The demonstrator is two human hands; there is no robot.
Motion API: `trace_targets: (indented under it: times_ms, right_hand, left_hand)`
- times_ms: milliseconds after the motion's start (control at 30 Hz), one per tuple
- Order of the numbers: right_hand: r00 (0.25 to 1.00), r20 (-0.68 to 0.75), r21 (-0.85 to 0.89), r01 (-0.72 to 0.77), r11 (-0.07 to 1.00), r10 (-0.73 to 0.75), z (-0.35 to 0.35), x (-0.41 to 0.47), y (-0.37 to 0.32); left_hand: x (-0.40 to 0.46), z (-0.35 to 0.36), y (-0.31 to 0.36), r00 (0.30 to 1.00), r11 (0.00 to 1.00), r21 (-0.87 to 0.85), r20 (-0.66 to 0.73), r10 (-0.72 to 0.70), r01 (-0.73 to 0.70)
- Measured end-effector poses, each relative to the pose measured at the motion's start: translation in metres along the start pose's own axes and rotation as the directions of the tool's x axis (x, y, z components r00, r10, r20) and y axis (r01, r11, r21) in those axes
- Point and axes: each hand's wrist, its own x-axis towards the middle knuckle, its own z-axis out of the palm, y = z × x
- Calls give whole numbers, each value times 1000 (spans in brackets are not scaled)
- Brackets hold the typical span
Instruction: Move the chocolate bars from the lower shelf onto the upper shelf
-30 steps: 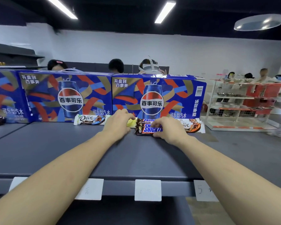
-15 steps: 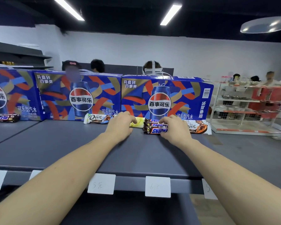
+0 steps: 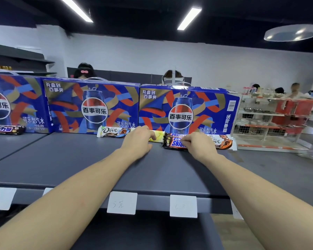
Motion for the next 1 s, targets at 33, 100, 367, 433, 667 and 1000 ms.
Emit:
trace_targets:
  times_ms: [33,100,367,433,667,1000]
  right_hand:
    - [1000,-30,0,-4,1000,4,1,0,-1]
    - [998,-69,-25,-1,1000,-1,2,2,-1]
    - [998,-23,-84,49,995,-51,2,12,1]
    - [996,-7,-106,84,991,-85,2,12,1]
    - [986,48,-181,169,969,-163,-1,8,4]
    - [977,84,-171,208,963,-196,-5,0,3]
  left_hand:
    - [1,1,1,1000,1000,0,2,2,-2]
    - [3,2,3,1000,1000,-2,5,10,-10]
    - [7,5,9,1000,1000,-9,20,11,-11]
    - [7,7,9,999,1000,-12,31,9,-9]
    - [9,11,19,999,1000,-5,48,21,-21]
    - [11,9,24,999,1000,-21,42,20,-19]
